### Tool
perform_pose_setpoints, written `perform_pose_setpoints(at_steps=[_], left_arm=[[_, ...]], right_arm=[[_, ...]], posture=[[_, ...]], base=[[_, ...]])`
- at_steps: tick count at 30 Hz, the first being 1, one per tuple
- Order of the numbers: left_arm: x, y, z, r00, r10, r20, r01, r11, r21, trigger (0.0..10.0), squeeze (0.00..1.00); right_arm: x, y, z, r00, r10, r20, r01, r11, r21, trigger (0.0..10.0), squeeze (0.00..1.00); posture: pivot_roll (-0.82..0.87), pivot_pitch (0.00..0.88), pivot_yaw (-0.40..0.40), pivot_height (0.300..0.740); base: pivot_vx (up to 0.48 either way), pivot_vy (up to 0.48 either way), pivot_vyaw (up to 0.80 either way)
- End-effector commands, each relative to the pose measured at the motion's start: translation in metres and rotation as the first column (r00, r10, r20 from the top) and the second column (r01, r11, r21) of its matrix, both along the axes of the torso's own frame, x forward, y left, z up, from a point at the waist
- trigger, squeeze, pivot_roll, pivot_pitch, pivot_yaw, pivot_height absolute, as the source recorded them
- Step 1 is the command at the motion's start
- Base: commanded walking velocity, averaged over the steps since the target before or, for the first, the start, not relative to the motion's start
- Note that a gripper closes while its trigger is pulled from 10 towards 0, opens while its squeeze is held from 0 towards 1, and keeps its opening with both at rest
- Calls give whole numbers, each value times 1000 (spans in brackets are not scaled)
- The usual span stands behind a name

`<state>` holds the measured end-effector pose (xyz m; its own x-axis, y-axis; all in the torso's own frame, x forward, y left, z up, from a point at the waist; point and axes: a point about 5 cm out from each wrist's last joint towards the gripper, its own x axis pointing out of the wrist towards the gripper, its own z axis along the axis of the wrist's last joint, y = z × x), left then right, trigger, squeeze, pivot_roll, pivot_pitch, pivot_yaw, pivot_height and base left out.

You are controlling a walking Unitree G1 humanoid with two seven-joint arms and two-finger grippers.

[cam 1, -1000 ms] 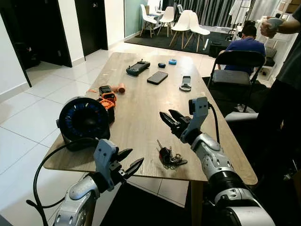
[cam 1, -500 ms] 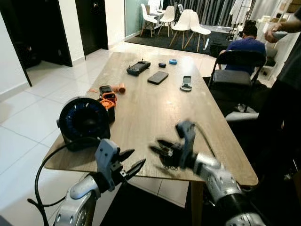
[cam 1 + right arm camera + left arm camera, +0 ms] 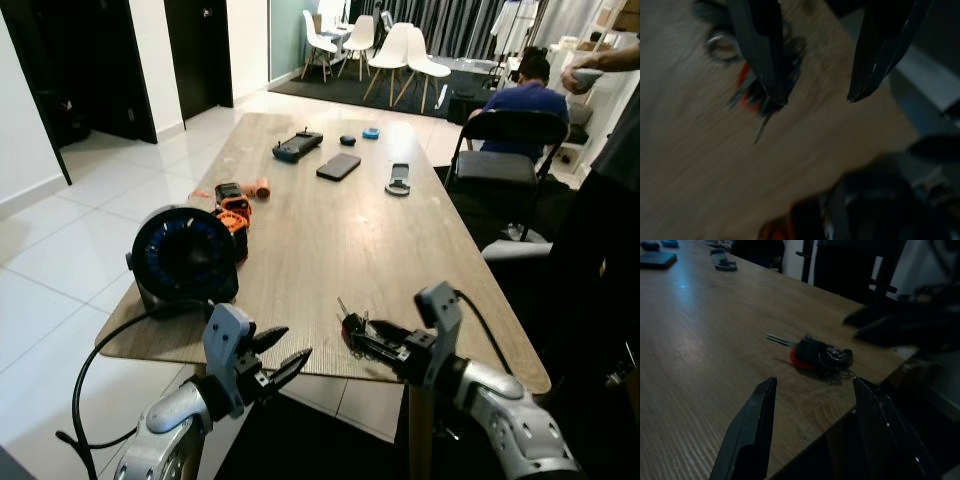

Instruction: Hang keys on a hook

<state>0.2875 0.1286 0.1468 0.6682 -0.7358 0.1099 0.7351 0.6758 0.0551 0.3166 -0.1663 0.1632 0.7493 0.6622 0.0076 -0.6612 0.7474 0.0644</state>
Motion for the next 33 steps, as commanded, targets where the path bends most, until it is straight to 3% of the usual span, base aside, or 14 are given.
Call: perform_pose_setpoints(at_steps=[1,9,10,11,12,16,17,22,33], left_arm=[[-3,-3,-4,1000,-8,-17,7,1000,-15,10000,0],[-2,-8,-1,1000,1,-8,-2,999,-42,10000,0],[-3,-8,-2,1000,2,-9,-2,999,-44,10000,0],[-3,-8,-2,1000,2,-9,-2,999,-44,10000,0],[-4,-8,-2,1000,3,-10,-3,999,-45,10000,0],[-3,-9,-3,1000,15,-10,-16,999,-46,10000,0],[-3,-9,-3,1000,22,-7,-22,999,-48,10000,0],[0,-12,-2,999,32,-1,-32,998,-48,10000,0],[3,-13,0,999,42,1,-42,998,-40,10000,0]], right_arm=[[-5,-13,-7,997,-69,-16,69,997,-17,10000,0],[-7,-36,-17,971,-237,-10,237,971,-19,10000,0],[-6,-46,-15,949,-316,-7,316,949,0,10000,741],[-6,-46,-15,949,-316,-7,316,949,0,10000,741],[-5,-51,-15,938,-346,-7,346,938,-2,10000,1000],[-1,-62,-15,902,-431,-1,431,902,-6,10000,1000],[1,-65,-16,890,-456,-10,456,890,8,10000,12],[12,-67,-23,872,-486,-47,488,873,20,10000,0],[42,-56,-29,882,-446,-156,454,891,18,10000,0]], posture=[[41,95,-7,740],[36,87,-8,740],[36,86,-7,740],[36,86,-7,740],[34,84,-6,740],[33,85,-4,740],[32,87,-3,740],[32,92,1,740],[48,113,2,740]], base=[[0,0,0],[0,0,0],[0,0,0],[0,0,0],[0,0,0],[0,0,0],[0,0,0],[0,0,0],[0,0,0]])
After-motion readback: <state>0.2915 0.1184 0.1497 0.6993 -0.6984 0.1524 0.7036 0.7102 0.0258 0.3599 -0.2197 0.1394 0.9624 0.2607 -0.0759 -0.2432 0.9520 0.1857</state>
